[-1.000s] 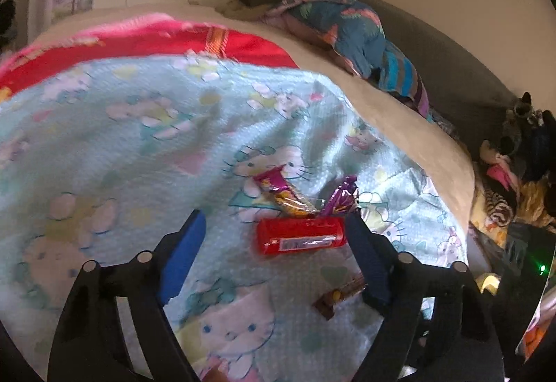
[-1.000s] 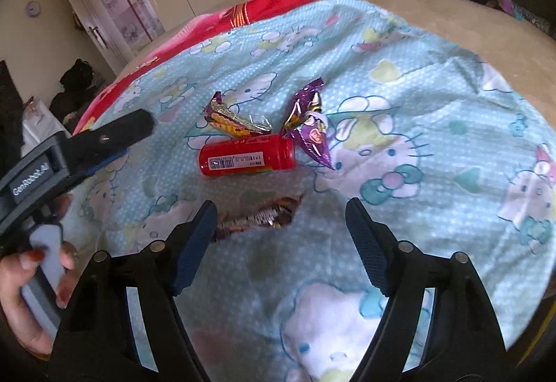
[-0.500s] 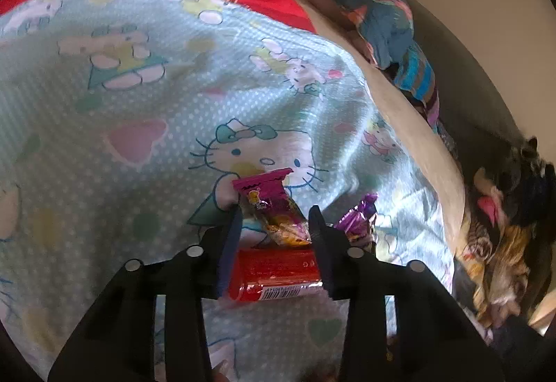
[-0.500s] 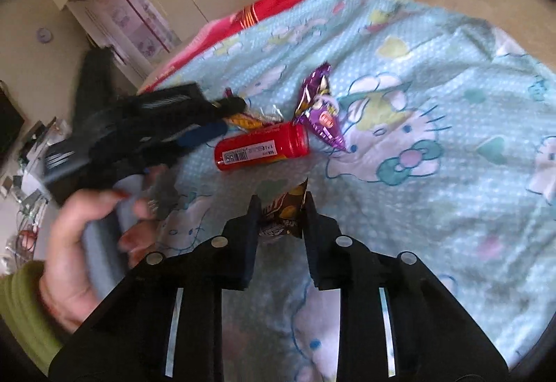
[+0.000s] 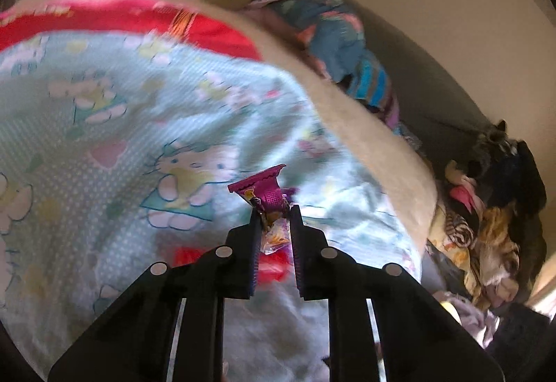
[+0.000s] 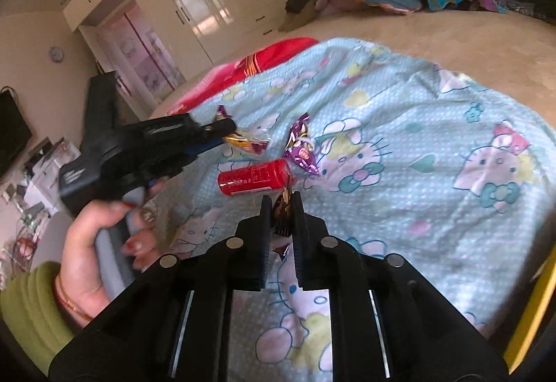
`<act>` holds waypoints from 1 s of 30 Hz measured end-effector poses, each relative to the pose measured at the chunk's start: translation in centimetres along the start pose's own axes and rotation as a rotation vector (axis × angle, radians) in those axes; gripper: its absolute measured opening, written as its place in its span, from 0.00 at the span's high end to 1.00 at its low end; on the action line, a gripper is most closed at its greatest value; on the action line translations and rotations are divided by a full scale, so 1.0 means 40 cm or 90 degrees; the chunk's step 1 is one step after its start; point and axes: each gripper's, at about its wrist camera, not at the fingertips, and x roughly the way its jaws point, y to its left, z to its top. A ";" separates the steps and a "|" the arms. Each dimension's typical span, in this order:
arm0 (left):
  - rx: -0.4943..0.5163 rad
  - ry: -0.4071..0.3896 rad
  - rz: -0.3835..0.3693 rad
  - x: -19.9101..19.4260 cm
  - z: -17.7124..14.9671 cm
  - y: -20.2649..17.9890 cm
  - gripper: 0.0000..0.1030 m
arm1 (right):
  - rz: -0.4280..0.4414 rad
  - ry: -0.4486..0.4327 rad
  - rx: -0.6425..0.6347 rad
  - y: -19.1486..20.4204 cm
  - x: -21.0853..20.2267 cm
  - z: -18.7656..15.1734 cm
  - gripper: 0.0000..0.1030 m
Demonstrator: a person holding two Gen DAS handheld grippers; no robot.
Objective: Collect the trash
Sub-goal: 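Carry the brown and pink wrappers over the yellow bin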
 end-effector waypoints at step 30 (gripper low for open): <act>0.248 0.063 -0.167 -0.161 -0.289 -0.424 0.85 | -0.157 -0.134 0.084 -0.227 -0.433 -0.013 0.93</act>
